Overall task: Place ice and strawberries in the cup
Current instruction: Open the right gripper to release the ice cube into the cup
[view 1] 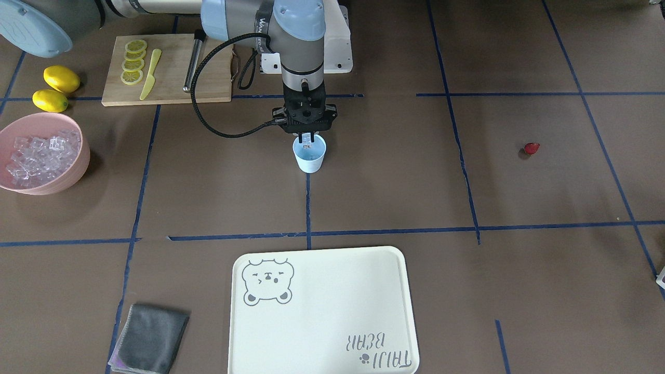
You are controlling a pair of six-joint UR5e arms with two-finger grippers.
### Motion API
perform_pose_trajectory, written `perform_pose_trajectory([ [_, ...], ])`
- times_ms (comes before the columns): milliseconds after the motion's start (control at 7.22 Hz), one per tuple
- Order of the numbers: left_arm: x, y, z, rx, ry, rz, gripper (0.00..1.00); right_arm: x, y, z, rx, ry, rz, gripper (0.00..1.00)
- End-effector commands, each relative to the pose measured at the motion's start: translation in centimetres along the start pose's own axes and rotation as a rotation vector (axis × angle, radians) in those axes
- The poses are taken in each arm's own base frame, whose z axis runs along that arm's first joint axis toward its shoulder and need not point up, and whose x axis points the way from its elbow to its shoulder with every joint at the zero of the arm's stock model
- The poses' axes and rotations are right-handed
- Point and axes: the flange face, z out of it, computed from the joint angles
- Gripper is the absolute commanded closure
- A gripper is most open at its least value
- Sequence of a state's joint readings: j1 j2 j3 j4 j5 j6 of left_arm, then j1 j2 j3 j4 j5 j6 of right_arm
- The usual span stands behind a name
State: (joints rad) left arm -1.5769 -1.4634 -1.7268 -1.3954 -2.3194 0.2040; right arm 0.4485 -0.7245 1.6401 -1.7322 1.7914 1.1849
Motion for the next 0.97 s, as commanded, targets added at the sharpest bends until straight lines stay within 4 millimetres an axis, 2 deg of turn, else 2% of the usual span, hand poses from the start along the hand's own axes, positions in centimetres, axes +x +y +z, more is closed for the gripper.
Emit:
perform_pose_trajectory([
  [0, 0.0, 0.0, 0.0, 0.000, 0.000, 0.000, 0.00, -0.1, -0.1, -0.1, 0.007, 0.001, -0.003, 0.00],
  [277, 0.0, 0.0, 0.0, 0.001, 0.000, 0.001, 0.00, -0.2, -0.1, -0.7, 0.011, -0.011, -0.008, 0.00],
  [415, 0.0, 0.0, 0.0, 0.001, 0.000, 0.001, 0.00, 0.4, -1.0, -1.9, 0.021, -0.022, -0.007, 0.00],
  [554, 0.0, 0.0, 0.0, 0.001, 0.000, 0.001, 0.00, 2.7, -3.1, -3.1, 0.008, -0.031, -0.004, 0.00],
  [692, 0.0, 0.0, 0.0, 0.001, 0.000, 0.001, 0.00, 6.0, -4.8, -3.7, -0.002, -0.036, -0.044, 0.00],
  [831, -0.1, 0.0, 0.1, 0.000, 0.000, 0.000, 0.00, 10.9, -6.2, -4.4, -0.013, -0.039, -0.088, 0.00],
])
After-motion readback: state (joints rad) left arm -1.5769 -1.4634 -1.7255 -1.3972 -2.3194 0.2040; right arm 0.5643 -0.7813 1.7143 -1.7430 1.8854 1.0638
